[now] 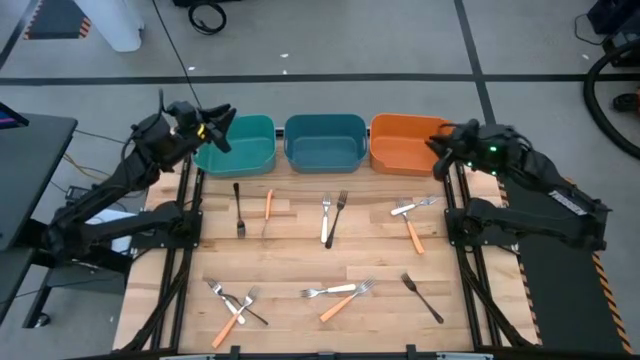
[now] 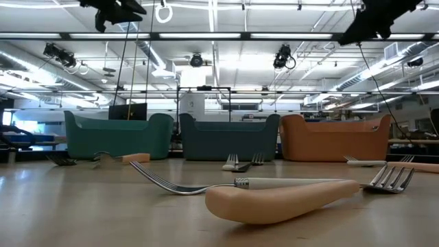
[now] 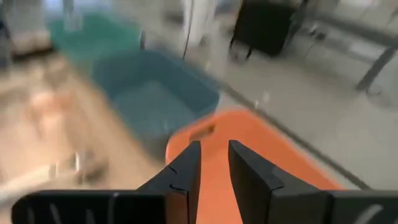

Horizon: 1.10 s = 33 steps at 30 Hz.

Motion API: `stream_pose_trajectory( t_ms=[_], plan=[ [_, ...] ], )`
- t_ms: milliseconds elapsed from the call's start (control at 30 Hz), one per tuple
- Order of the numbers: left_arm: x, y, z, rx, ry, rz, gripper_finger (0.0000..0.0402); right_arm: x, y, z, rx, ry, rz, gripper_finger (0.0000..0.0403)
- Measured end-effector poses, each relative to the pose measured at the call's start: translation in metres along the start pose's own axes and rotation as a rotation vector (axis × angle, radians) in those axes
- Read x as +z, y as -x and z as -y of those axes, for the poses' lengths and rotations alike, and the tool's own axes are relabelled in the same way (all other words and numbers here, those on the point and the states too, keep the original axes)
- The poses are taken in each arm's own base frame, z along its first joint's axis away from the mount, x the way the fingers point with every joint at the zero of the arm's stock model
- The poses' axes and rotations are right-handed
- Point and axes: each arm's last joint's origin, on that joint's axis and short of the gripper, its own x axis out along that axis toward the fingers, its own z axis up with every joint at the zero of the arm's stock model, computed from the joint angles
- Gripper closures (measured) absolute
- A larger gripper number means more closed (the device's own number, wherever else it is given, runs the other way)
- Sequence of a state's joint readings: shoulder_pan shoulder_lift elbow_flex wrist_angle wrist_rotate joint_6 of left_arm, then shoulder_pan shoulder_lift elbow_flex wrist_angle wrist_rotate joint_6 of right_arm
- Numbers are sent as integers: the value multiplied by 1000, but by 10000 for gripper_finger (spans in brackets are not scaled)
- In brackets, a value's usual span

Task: Sort silverware by color (type)
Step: Put the white fork into the dark blue bin

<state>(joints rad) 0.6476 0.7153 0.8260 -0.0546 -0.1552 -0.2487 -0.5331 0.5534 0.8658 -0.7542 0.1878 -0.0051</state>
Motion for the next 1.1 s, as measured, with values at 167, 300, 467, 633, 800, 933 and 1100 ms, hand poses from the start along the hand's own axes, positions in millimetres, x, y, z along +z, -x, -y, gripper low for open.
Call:
stream_pose_trajectory(
  t_ms=[167,300,467,633,800,933,1100],
  plan=[
    [10,-2,3,-4,-40,17,271,-10,-16,-6,96,111,-196,313],
    [9,-2,3,-3,-52,16,271,-13,-27,-10,193,113,-278,313],
    [8,-2,2,-1,-52,10,271,-17,-40,-15,272,146,-374,310],
    [6,-2,2,4,-53,-10,271,-22,-55,-17,262,154,-483,304],
    [4,-2,1,8,-55,-28,271,-31,-69,-21,264,143,-657,292],
    [4,-2,1,9,-42,-32,271,-39,-80,-23,275,171,-781,282],
    [4,-2,1,9,-39,-32,271,-44,-93,-25,307,224,-843,281]
  ],
)
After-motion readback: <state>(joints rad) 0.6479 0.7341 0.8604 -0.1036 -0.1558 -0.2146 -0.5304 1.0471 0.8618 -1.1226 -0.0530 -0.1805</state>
